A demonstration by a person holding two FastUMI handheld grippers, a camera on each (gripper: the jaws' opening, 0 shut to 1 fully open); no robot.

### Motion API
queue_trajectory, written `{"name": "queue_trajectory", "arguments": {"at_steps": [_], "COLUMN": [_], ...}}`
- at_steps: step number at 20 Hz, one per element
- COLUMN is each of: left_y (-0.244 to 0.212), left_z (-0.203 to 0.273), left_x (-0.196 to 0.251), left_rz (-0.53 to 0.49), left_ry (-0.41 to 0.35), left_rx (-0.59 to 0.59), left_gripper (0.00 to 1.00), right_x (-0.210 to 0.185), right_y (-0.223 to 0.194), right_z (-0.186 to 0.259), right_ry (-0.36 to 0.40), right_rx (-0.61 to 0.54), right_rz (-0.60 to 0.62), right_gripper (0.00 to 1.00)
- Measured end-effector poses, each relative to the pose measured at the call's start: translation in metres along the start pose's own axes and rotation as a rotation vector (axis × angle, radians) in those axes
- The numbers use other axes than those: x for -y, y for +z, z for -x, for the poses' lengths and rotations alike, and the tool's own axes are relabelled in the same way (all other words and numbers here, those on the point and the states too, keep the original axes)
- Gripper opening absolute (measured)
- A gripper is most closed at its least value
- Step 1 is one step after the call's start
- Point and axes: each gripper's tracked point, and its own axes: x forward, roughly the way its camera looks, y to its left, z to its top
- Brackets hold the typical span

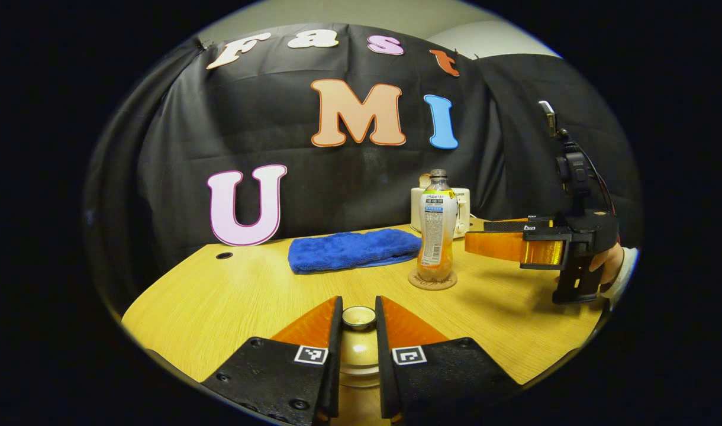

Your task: Open the teacup lid with one hand, grasp the water bottle and pour water into the teacup with the other hand; after pouring, place the water bottle on the coaster and then close the teacup lid.

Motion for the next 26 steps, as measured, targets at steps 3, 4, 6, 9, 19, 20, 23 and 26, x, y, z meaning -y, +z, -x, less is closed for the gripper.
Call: {"name": "queue_trajectory", "arguments": {"at_steps": [3, 4, 6, 9, 19, 20, 23, 26], "left_y": [-0.001, 0.000, 0.004, 0.015, 0.053, 0.053, 0.045, 0.030], "left_z": [0.001, 0.002, 0.006, 0.017, 0.073, 0.074, 0.077, 0.078], "left_x": [-0.004, -0.003, -0.003, -0.012, -0.026, -0.022, -0.010, -0.005], "left_rz": [-0.006, -0.005, -0.009, -0.029, -0.044, -0.038, -0.010, 0.005], "left_ry": [0.009, 0.010, 0.021, 0.074, 0.285, 0.279, 0.257, 0.254], "left_rx": [-0.003, -0.001, 0.008, 0.045, 0.212, 0.220, 0.218, 0.188], "left_gripper": [0.30, 0.32, 0.36, 0.76, 0.96, 0.95, 0.95, 0.96], "right_x": [0.000, -0.001, -0.003, -0.001, 0.018, 0.019, 0.010, 0.006], "right_y": [-0.001, 0.000, 0.003, 0.006, 0.005, 0.005, -0.005, -0.001], "right_z": [0.006, 0.008, 0.012, 0.025, 0.088, 0.095, 0.111, 0.124], "right_ry": [-0.006, -0.002, -0.001, -0.010, -0.145, -0.163, -0.178, -0.205], "right_rx": [0.005, 0.006, 0.013, 0.031, 0.119, 0.127, 0.137, 0.183], "right_rz": [0.019, 0.014, 0.005, -0.014, -0.016, -0.013, 0.001, 0.027], "right_gripper": [0.99, 0.94, 0.99, 0.94, 0.99, 0.99, 0.99, 0.94]}}
